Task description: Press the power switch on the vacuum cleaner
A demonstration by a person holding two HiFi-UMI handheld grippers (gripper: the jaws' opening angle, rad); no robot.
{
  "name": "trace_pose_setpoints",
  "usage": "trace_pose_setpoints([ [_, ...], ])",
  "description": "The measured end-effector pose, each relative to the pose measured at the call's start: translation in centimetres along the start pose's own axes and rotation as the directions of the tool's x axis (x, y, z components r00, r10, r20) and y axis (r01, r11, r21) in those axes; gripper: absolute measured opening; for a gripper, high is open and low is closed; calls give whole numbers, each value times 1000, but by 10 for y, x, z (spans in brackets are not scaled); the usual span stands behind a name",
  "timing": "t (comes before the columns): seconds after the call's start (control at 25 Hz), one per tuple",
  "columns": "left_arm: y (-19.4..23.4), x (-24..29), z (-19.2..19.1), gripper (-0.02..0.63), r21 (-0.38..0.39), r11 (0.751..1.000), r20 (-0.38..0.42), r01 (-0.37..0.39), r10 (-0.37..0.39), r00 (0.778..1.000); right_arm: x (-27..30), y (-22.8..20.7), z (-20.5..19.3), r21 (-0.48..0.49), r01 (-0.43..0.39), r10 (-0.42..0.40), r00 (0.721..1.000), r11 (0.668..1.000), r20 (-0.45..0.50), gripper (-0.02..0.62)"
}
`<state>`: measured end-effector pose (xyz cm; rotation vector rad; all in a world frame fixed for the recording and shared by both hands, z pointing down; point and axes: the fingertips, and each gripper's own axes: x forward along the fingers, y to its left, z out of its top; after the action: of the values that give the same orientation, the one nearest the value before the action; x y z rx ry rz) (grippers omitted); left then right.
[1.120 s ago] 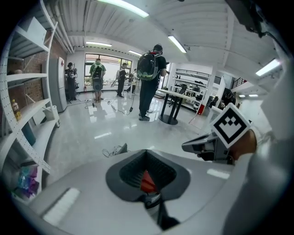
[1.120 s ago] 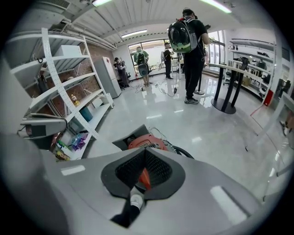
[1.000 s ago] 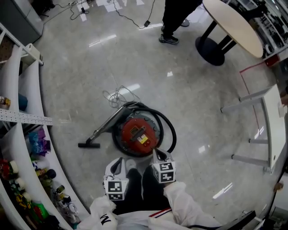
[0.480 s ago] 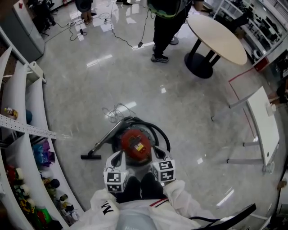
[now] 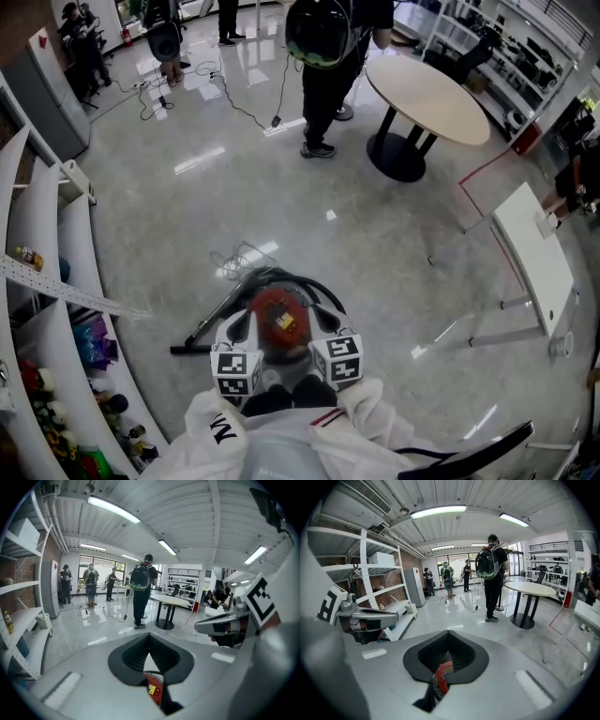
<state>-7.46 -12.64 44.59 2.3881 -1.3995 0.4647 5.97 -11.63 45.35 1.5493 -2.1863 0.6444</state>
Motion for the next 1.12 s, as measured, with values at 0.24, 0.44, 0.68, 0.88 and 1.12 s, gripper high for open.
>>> trace_pose_setpoints([
  [0.24, -2, 2, 20, 0, 19, 1000, 34, 2, -3, 999, -13, 2, 27, -5, 11, -10, 998, 1000, 61, 0],
  [0.44, -3, 2, 45, 0, 33, 999, 69, 10, -12, 998, -19, 3, 47, -10, 23, -21, 994, 1000, 110, 0],
  [0.68, -5, 4, 72, 0, 55, 998, 108, 25, -31, 994, -29, 4, 74, -12, 33, -30, 985, 999, 169, 0],
  [0.88, -9, 3, 79, 0, 61, 997, 116, 40, -47, 992, -32, 7, 85, -14, 33, -29, 981, 999, 190, 0],
  [1.12, -4, 0, 81, 0, 72, 997, 123, 32, -40, 992, -32, 13, 86, -14, 37, -34, 980, 999, 195, 0],
])
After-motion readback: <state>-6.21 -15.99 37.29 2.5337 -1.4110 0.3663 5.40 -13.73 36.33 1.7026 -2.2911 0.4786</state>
